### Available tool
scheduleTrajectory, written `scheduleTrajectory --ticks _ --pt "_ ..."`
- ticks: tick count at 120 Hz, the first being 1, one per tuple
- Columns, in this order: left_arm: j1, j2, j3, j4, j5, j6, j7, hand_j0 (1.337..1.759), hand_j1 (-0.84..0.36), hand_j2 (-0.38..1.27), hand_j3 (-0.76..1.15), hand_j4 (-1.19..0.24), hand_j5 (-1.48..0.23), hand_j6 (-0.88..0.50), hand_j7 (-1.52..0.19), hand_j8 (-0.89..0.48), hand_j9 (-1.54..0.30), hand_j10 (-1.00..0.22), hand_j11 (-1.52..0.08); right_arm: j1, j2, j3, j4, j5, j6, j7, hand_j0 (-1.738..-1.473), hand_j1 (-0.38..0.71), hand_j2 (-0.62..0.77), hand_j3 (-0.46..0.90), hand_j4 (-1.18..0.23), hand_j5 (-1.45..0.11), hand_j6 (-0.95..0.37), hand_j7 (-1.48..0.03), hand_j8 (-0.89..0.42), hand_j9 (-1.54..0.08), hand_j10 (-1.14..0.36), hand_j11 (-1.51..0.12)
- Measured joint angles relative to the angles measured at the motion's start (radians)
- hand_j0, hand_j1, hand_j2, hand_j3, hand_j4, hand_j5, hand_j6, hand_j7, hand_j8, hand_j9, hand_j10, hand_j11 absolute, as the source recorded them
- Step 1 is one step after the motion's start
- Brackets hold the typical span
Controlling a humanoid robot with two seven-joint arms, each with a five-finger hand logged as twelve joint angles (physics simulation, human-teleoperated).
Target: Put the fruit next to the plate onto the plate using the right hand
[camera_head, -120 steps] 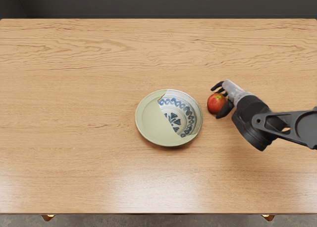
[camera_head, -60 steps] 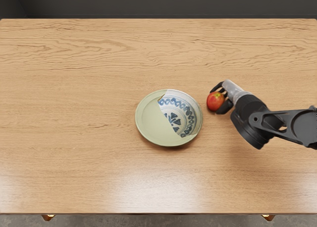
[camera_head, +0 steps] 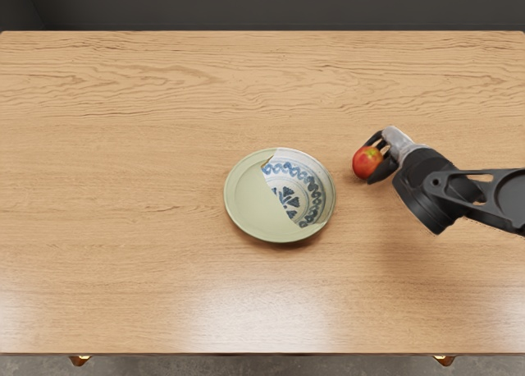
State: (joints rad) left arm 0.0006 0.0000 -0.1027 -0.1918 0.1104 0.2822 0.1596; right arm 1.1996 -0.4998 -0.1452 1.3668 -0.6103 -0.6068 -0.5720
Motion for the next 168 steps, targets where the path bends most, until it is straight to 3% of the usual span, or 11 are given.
scheduleTrajectory --ticks 19,51,77,117,138,168 --pt "-0.001 0.0 0.0 0.0 0.0 0.0 0.0 1.658 0.05 0.05 0.0 -0.25 -0.32 -0.25 -0.32 -0.25 -0.32 -0.25 -0.32 0.009 -0.082 0.126 0.021 0.06 0.073 -0.003 -1.654 0.27 0.12 0.0 -0.52 -0.85 -0.43 -0.83 -0.54 -0.84 -0.61 -0.88" --pt "0.001 0.0 0.0 0.0 0.0 0.0 0.0 1.658 0.05 0.05 0.0 -0.25 -0.32 -0.25 -0.32 -0.25 -0.32 -0.25 -0.32 0.006 -0.204 0.335 0.042 0.162 0.523 -0.002 -1.655 0.28 0.15 0.0 -0.52 -0.86 -0.43 -0.84 -0.54 -0.85 -0.63 -0.86" --pt "0.0 0.0 0.0 0.0 0.0 0.0 0.0 1.658 0.05 0.05 0.0 -0.25 -0.32 -0.25 -0.32 -0.25 -0.32 -0.25 -0.32 0.003 -0.221 0.424 0.057 0.231 0.779 0.004 -1.656 0.29 0.17 0.0 -0.51 -0.86 -0.42 -0.84 -0.53 -0.85 -0.64 -0.85" --pt "0.0 0.0 0.0 0.0 0.0 0.0 0.0 1.658 0.05 0.05 0.0 -0.25 -0.32 -0.25 -0.32 -0.25 -0.32 -0.25 -0.32 0.003 -0.095 0.449 0.077 0.233 0.825 0.019 -1.658 0.31 0.2 0.0 -0.5 -0.85 -0.41 -0.84 -0.53 -0.84 -0.64 -0.84" --pt "0.0 0.0 0.0 0.0 0.0 0.0 0.0 1.658 0.05 0.05 0.0 -0.25 -0.32 -0.25 -0.32 -0.25 -0.32 -0.25 -0.32 -0.015 -0.002 0.447 0.033 0.101 0.806 0.027 -1.658 0.31 0.2 0.0 -0.5 -0.85 -0.41 -0.84 -0.53 -0.84 -0.64 -0.84" --pt "0.001 0.0 0.0 0.0 0.0 0.0 0.0 1.658 0.05 0.05 0.0 -0.25 -0.32 -0.25 -0.32 -0.25 -0.32 -0.25 -0.32 -0.053 0.056 0.44 0.013 -0.087 0.775 0.028 -1.656 0.29 0.17 0.0 -0.52 -0.85 -0.43 -0.84 -0.54 -0.84 -0.64 -0.84"
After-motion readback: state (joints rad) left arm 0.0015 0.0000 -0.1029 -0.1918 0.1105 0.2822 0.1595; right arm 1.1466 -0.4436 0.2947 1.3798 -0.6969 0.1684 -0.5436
